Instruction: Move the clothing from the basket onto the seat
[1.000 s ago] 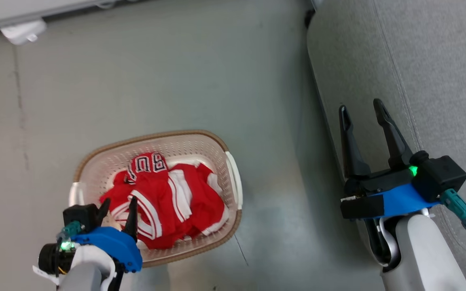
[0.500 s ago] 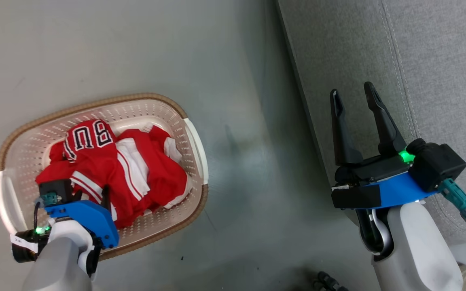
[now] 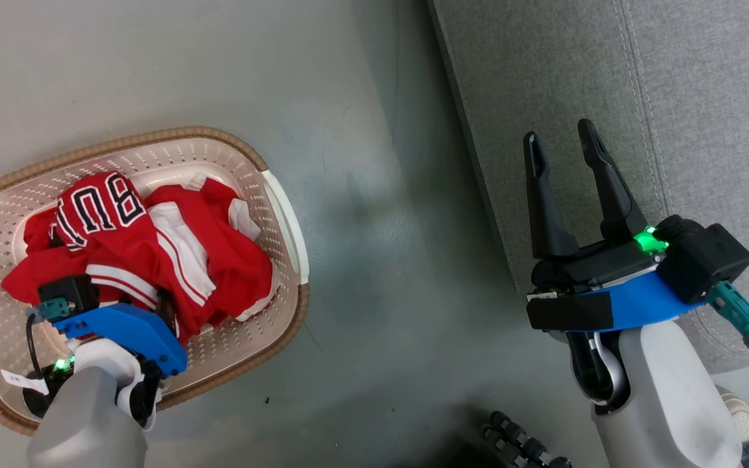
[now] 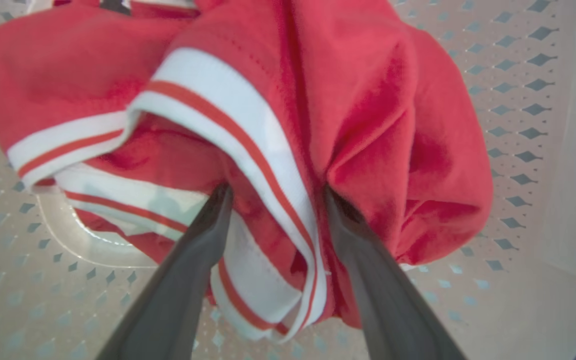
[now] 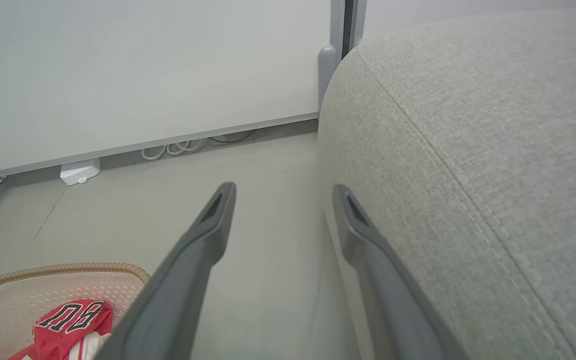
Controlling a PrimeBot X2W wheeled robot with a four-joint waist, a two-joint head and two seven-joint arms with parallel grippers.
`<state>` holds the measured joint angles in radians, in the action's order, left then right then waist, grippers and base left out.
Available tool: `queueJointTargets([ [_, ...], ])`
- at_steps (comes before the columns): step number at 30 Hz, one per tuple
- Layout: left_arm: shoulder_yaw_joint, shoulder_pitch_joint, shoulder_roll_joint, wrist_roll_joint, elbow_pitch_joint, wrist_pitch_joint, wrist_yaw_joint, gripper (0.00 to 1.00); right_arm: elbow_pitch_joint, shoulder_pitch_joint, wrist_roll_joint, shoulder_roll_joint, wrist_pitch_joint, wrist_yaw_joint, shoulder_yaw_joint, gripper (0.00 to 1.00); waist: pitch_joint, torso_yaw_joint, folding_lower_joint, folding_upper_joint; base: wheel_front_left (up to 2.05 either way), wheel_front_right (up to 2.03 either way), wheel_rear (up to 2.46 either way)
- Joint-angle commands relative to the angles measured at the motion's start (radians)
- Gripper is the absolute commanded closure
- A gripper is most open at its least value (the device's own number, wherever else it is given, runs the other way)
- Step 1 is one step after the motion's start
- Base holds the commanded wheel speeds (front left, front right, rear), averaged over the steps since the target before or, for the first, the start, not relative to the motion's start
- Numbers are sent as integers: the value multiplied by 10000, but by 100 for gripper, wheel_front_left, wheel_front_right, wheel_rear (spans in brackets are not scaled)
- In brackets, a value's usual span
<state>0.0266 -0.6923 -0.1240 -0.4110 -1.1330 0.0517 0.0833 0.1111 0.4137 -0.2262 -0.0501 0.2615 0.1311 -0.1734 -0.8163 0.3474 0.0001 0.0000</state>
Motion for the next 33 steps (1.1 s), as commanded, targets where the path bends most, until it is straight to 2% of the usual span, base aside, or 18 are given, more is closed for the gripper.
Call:
queueJointTargets([
  [1, 21, -189, -105, 30, -41, 70, 71, 0, -65, 127, -67, -2, 46, -7, -6, 0, -60, 13, -1, 0, 0, 0, 0],
  [8, 239, -440, -74, 1, -224, 166, 209, 0, -138, 162, -83, -2, 47, -7, -51, 0, -197, -8, -1, 0, 0, 0, 0],
  [9, 295, -475, -80, 46, -251, 150, 224, 23, -144, 167, -83, -2, 48, -7, -56, 0, -204, -13, -1, 0, 0, 0, 0],
  [10, 337, -505, -99, 94, -266, 206, 218, 74, -145, 174, -87, -4, 48, -7, -60, 0, -209, -17, -1, 0, 0, 0, 0],
  [11, 361, -523, -102, 75, -308, 174, 232, 100, -143, 188, -95, -4, 48, -7, -68, 0, -211, -19, -1, 0, 0, 0, 0],
  [26, 720, -808, -46, -36, -634, 292, 379, 100, -45, 264, -95, -4, 49, -7, -54, 0, -131, -101, -1, 0, 0, 0, 0],
  [33, 864, -696, 98, -162, -773, 478, 429, 100, 138, 256, 89, -4, 49, -7, 28, 0, 405, -318, -1, 0, 0, 0, 0],
])
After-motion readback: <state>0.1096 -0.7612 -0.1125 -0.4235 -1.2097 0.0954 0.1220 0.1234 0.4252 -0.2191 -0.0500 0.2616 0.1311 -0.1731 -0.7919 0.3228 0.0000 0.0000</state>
